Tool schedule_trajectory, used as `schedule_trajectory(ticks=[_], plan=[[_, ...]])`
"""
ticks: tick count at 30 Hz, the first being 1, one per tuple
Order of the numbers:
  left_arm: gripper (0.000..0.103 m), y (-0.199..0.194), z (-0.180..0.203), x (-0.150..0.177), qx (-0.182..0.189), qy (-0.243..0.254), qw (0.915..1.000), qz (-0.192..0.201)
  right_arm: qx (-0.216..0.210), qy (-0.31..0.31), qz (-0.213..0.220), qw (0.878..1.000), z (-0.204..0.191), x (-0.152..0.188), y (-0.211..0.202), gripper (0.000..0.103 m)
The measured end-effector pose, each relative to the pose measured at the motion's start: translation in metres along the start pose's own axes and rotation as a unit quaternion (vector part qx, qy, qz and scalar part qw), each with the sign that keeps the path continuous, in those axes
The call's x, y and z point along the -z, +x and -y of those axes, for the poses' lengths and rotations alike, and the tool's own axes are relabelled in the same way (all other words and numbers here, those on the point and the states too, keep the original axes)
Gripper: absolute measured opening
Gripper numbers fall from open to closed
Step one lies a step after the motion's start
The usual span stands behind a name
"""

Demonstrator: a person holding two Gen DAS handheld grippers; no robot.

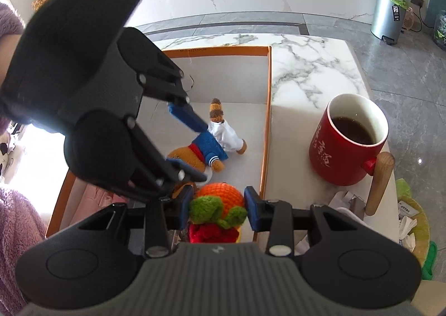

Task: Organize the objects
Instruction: 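Lower the plush bear into the shoebox with the left tool while the right tool lowers the knitted fruit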

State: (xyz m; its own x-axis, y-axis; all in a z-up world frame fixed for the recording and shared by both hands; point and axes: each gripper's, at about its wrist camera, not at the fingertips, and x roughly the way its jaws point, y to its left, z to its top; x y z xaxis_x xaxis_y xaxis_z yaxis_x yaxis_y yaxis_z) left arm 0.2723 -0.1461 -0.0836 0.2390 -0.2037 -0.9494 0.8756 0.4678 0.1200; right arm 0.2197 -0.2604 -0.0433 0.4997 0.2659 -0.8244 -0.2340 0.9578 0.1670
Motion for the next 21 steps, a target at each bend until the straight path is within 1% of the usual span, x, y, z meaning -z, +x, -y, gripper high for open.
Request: schedule_trajectory(ticks=[2, 5, 7, 10, 13, 15, 18, 21], plan=[[0.06, 0.005, 0.001, 0.002, -0.021, -0.033, 0.9991, -0.015, 0.003, -0.002, -0.001, 1.0, 0.0, -0.001, 0.0, 0.042], [0.059, 0.018, 0.0, 0.004, -0.03, -0.043, 0.9983, -0.026, 0.007, -0.004, -0.003, 1.0, -0.002, -0.002, 0.002, 0.042], [0.059, 0.022, 0.002, 0.007, -0.048, -0.048, 0.9974, -0.025, 0.013, -0.009, -0.002, 1.0, -0.004, -0.001, 0.002, 0.042], [0.059, 0.019, 0.001, 0.011, -0.039, -0.062, 0.9973, -0.007, 0.015, -0.009, -0.001, 1.0, -0.006, 0.001, -0.001, 0.042], [0.06, 0.015, 0.0, 0.016, -0.033, -0.059, 0.9976, 0.009, 0.012, -0.001, 0.0, 1.0, -0.005, 0.001, -0.003, 0.042], [0.059, 0.016, 0.0, 0.016, -0.024, -0.055, 0.9981, 0.013, 0.013, 0.002, 0.0, 1.0, -0.006, 0.0, -0.004, 0.042], [0.053, 0.016, 0.001, 0.014, -0.016, -0.035, 0.9992, 0.013, 0.018, 0.002, 0.002, 1.0, -0.008, 0.001, -0.004, 0.042], [0.043, 0.013, -0.001, 0.014, 0.014, -0.01, 0.9998, 0.011, 0.013, 0.005, -0.003, 1.0, -0.007, 0.003, -0.002, 0.042]])
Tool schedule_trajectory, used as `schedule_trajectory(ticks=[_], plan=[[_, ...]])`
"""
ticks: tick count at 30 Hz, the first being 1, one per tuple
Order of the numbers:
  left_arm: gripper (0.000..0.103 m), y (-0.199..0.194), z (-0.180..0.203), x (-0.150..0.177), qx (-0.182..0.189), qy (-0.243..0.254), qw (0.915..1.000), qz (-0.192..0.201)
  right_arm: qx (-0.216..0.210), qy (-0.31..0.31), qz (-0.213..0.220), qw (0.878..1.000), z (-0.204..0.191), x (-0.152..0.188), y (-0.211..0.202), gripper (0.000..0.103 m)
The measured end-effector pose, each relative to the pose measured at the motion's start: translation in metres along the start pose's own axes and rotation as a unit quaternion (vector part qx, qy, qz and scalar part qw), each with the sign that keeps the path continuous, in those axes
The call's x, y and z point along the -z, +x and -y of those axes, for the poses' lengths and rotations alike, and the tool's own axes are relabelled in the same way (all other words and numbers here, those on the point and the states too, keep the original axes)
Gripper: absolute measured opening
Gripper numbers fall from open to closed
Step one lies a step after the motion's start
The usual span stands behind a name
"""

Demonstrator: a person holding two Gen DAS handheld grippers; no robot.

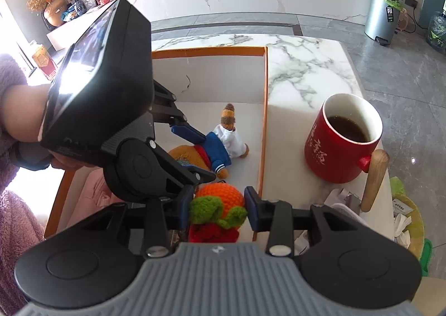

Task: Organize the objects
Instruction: 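Lower the plush bear into the shoebox with the left tool while the right tool lowers the knitted fruit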

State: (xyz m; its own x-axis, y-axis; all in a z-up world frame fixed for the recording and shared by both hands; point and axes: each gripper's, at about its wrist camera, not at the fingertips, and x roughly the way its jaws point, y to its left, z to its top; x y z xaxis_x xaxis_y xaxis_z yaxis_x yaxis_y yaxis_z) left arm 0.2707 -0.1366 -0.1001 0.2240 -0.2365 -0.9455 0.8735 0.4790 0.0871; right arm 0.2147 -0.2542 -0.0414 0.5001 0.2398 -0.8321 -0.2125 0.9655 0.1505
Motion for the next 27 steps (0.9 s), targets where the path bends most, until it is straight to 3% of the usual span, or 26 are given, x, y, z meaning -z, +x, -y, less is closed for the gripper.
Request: schedule_trajectory(ticks=[1, 4, 11, 27], plan=[[0.033, -0.002, -0.001, 0.0, 0.015, 0.01, 0.9998, -0.001, -0.001, -0.001, -0.003, 1.0, 0.0, 0.001, 0.001, 0.042], [0.025, -0.007, 0.001, -0.002, 0.058, 0.056, 0.9966, -0.014, 0.001, -0.012, -0.006, 1.0, -0.003, 0.002, 0.002, 0.042], [0.029, -0.001, 0.01, -0.005, 0.067, 0.094, 0.993, -0.027, -0.006, -0.027, -0.023, 0.999, -0.01, 0.002, 0.008, 0.042], [0.03, -0.007, 0.011, 0.003, 0.06, 0.092, 0.9939, -0.01, 0.031, -0.067, -0.03, 0.997, -0.028, 0.005, 0.027, 0.042]])
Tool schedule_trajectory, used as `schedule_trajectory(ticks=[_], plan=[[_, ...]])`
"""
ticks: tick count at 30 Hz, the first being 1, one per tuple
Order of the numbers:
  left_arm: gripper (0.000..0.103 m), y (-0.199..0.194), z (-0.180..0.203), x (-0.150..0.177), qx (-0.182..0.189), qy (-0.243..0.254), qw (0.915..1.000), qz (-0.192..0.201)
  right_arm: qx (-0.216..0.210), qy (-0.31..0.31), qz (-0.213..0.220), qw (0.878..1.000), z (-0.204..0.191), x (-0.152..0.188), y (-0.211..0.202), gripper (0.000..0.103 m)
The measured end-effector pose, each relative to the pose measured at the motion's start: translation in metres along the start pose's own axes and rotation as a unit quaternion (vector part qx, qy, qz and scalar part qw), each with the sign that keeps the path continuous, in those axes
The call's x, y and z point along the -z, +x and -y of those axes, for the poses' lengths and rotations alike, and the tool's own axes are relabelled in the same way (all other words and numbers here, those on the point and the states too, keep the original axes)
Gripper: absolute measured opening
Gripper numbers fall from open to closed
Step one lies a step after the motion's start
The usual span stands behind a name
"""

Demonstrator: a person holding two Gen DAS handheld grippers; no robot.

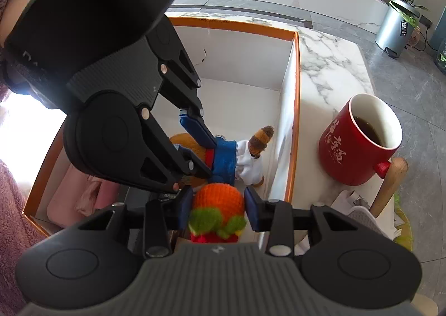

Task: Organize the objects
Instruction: 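Lower the plush bear into the shoebox with the left tool while the right tool lowers the knitted fruit, then open both tools and withdraw them from the shoebox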

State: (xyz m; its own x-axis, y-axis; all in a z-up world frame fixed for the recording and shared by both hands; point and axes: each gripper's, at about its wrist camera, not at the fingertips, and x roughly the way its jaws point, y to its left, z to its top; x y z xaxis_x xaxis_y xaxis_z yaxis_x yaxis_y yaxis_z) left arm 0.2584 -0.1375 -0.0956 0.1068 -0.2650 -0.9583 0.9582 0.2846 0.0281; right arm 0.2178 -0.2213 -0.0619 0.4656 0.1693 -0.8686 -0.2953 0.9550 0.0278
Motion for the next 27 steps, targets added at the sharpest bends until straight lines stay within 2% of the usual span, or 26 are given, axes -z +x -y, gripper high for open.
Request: schedule_trajectory(ticks=[6, 18, 27], plan=[[0.03, -0.001, 0.0, 0.001, -0.003, 0.0, 1.0, 0.0, 0.005, 0.001, 0.004, 1.0, 0.0, 0.0, -0.002, 0.043], [0.032, -0.007, 0.011, 0.001, -0.035, 0.005, 0.9994, 0.0, 0.013, 0.011, 0.022, 1.0, 0.001, 0.002, -0.022, 0.046], [0.04, -0.045, 0.029, 0.003, -0.082, 0.003, 0.9958, 0.041, 0.003, 0.026, 0.03, 0.999, -0.007, 0.007, -0.04, 0.051]])
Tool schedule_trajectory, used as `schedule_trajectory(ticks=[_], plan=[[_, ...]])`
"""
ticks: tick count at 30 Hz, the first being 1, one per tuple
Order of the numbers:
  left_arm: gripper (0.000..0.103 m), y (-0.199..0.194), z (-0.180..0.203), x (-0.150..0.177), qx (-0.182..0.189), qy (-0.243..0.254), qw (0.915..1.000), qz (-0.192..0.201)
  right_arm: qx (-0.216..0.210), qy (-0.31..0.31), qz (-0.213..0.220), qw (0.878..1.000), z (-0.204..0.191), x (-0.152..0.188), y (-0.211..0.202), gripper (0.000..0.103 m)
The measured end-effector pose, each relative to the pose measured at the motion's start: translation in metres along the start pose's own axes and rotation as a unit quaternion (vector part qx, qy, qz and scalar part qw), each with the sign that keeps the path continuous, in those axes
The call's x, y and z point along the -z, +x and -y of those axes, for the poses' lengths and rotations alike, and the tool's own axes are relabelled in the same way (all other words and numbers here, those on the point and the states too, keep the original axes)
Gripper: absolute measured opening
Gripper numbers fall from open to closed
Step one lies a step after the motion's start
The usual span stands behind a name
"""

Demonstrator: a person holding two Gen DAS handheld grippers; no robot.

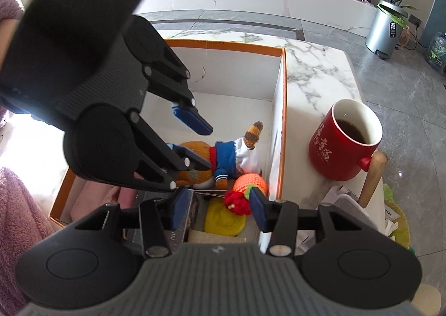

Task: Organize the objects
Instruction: 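Open both tools and withdraw them from the shoebox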

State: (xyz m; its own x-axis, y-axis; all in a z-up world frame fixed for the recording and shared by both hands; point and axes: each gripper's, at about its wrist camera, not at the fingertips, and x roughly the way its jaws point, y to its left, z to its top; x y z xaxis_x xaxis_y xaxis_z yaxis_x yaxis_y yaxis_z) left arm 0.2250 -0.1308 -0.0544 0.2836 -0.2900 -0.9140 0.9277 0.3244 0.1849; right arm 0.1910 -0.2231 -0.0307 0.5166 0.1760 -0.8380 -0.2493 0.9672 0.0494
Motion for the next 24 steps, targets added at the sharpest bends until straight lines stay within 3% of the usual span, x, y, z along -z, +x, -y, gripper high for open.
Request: schedule_trajectory(ticks=[5, 11, 16, 24], plan=[[0.043, -0.025, 0.011, 0.01, -0.026, -0.025, 0.9993, 0.014, 0.005, 0.002, 0.007, 1.0, -0.008, 0.001, -0.006, 0.051], [0.042, -0.058, 0.009, 0.04, -0.042, -0.099, 0.9929, 0.052, -0.016, 0.009, 0.032, 0.999, -0.02, -0.001, -0.015, 0.051], [0.042, -0.088, -0.004, 0.074, -0.051, -0.163, 0.9818, 0.083, -0.037, -0.007, 0.07, 0.997, -0.043, -0.009, -0.02, 0.051], [0.042, -0.11, -0.03, 0.127, -0.093, -0.254, 0.9585, 0.091, -0.061, -0.016, 0.088, 0.994, -0.083, -0.034, -0.004, 0.051]])
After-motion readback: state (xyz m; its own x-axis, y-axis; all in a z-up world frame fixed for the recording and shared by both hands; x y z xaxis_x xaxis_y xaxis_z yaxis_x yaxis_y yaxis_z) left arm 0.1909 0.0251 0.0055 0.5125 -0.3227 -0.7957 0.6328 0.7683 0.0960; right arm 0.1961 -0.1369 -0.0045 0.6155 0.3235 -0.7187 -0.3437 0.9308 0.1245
